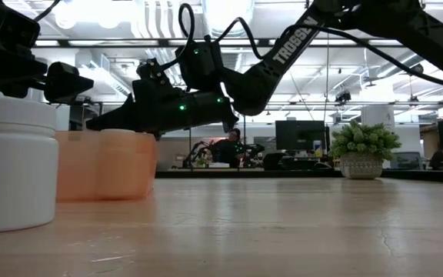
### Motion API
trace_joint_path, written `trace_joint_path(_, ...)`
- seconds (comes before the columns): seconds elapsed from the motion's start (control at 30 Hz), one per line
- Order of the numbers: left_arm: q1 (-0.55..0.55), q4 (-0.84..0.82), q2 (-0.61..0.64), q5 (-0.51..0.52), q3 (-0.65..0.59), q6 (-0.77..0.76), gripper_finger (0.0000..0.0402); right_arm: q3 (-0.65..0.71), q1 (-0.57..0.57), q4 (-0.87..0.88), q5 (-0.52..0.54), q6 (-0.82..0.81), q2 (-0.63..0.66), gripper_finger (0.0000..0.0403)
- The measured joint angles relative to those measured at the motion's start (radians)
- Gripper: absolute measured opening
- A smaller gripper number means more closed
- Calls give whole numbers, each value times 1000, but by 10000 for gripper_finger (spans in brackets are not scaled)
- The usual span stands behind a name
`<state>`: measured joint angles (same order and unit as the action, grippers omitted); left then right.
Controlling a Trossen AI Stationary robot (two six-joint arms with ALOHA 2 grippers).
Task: Pick and place pill bottles into a basket
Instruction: Put the top right white medicine bottle into the orange bin
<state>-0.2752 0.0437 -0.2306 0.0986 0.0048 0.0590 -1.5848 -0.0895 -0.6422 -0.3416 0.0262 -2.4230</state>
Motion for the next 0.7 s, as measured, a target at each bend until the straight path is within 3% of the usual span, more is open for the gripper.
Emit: trace_joint_path(0.7,0,0,0,0,0,0,345,0,-14,2,27,-11,0,169)
